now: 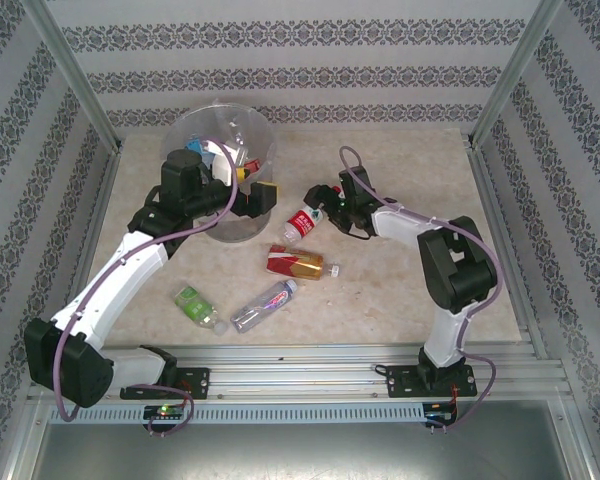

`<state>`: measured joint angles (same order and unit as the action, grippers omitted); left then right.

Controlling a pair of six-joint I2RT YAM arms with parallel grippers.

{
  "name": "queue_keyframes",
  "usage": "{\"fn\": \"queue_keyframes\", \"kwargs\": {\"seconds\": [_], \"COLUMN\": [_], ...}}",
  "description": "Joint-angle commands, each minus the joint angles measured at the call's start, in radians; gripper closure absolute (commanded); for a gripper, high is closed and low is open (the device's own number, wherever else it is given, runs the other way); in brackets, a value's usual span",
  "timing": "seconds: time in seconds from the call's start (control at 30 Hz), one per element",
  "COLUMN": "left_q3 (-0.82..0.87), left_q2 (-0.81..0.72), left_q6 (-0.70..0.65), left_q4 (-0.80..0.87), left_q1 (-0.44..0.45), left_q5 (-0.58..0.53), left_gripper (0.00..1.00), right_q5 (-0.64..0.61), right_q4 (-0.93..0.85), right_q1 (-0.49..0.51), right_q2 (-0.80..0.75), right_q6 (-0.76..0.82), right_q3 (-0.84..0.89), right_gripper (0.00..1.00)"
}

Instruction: Put the plastic bottles in the bin

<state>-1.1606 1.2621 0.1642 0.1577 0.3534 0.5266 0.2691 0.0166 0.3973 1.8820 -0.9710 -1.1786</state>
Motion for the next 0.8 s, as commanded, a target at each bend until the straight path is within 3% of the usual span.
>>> {"fn": "queue_keyframes", "kwargs": {"seconds": [0.0,0.47,0.77], "left_q3": [0.025,-0.040,-0.077], "left_q2": [-0.024,-0.056,-0.103], "left_q6": [-0.008,-0.031,-0.037], "left_q4": [0.087,0.042,0.001], "left_q1": [0.017,0.017,0.017], "left_q5": [-0.001,-0.193,-0.194], "left_gripper": [0.00,0.00,0.00], "right_q5": [-0.033,-0.085,-0.087], "right_q4": [0.027,0.002,0.050], "right_q1": [0.009,0.009,0.009], "right_q2": [0.053,0.169,0.210], "right_q6": [-0.035,-0.079,-0.100], "right_q3": [-0.050,-0.134,-0.150], "right_gripper": [0.10,0.12,0.23]}}
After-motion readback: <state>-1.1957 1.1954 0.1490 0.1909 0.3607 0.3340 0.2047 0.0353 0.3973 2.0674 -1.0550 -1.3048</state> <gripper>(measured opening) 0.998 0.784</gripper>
